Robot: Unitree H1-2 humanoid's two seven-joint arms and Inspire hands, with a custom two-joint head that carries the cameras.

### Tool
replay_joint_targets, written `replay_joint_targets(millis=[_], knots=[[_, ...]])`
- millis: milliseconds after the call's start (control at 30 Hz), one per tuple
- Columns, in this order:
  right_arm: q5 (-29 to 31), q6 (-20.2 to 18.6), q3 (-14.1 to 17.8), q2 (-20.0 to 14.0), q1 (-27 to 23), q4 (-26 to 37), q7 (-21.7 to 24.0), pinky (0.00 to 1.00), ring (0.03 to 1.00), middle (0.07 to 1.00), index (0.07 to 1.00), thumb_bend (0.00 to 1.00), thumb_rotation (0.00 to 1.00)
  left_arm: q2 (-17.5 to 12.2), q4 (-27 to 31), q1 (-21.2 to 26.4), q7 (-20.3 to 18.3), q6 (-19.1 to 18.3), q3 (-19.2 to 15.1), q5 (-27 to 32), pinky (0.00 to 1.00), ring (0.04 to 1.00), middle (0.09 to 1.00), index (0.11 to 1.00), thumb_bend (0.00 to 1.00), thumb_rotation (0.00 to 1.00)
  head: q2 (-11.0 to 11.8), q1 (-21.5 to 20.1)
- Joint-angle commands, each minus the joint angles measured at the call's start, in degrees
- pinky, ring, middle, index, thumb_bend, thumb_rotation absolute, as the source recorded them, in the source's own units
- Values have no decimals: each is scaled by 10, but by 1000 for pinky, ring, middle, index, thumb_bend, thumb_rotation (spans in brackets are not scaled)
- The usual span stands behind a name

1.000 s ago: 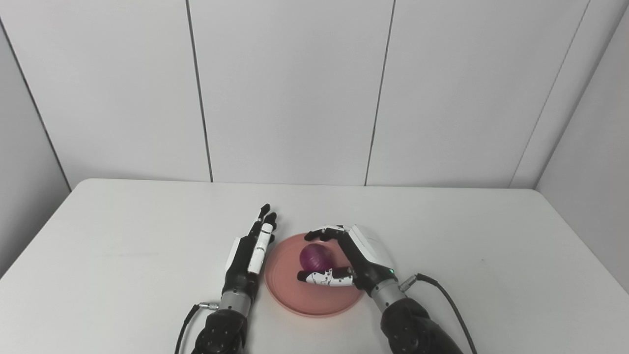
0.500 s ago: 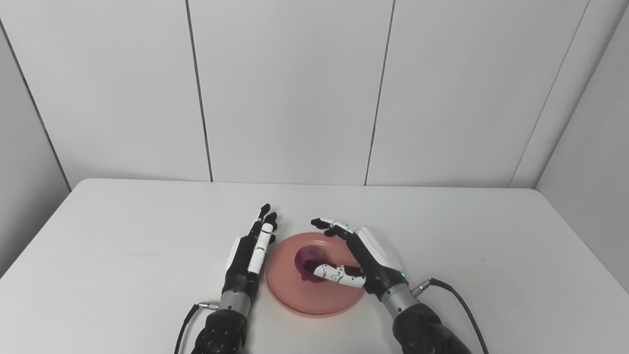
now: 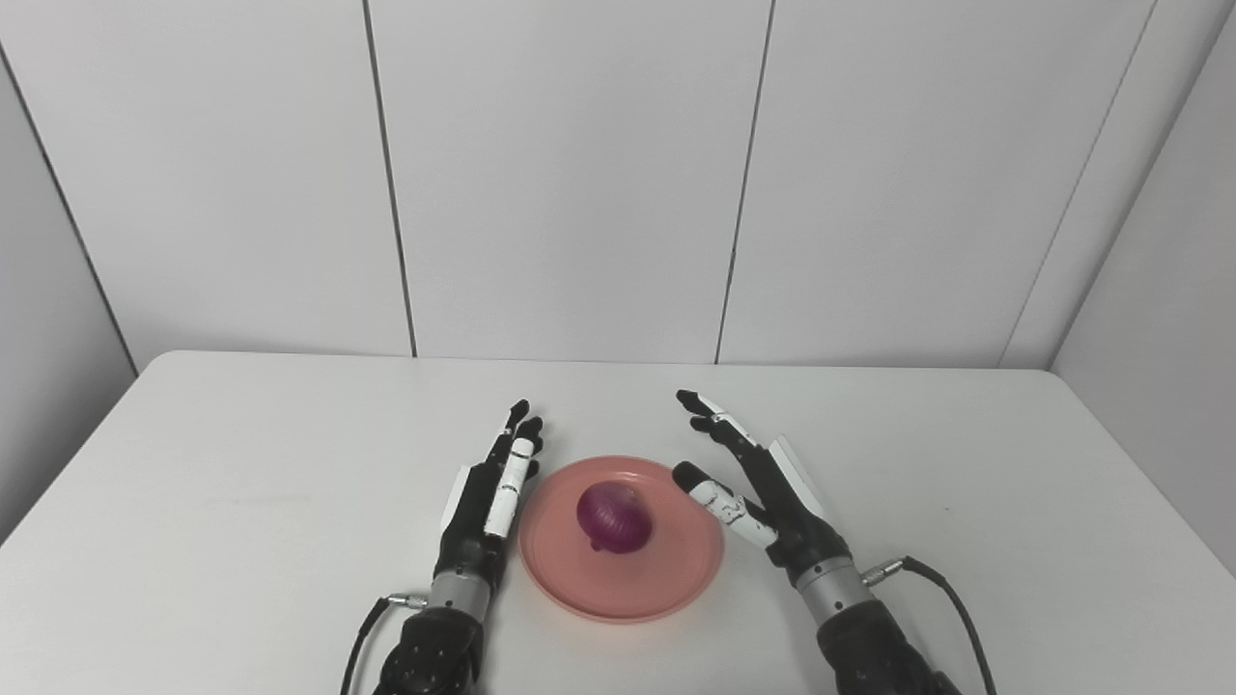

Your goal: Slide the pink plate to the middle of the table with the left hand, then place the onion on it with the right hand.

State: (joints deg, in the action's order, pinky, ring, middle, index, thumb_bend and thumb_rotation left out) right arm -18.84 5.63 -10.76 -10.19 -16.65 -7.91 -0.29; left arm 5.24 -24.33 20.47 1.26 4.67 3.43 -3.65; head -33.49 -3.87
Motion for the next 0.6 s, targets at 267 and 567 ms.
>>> replay_joint_targets(millis=[267,567], knots=[[75,-32,49,27,-18,-11,21,949,947,960,964,737,1000,-21,-3,-6,-7,16,-9,10,939,936,946,945,536,1000,-1,-2],[160,-66,81,62,-20,-29,44,1000,999,989,970,762,1000,-27,-7,-8,-13,25,-12,19,949,943,952,950,552,1000,2,-2]])
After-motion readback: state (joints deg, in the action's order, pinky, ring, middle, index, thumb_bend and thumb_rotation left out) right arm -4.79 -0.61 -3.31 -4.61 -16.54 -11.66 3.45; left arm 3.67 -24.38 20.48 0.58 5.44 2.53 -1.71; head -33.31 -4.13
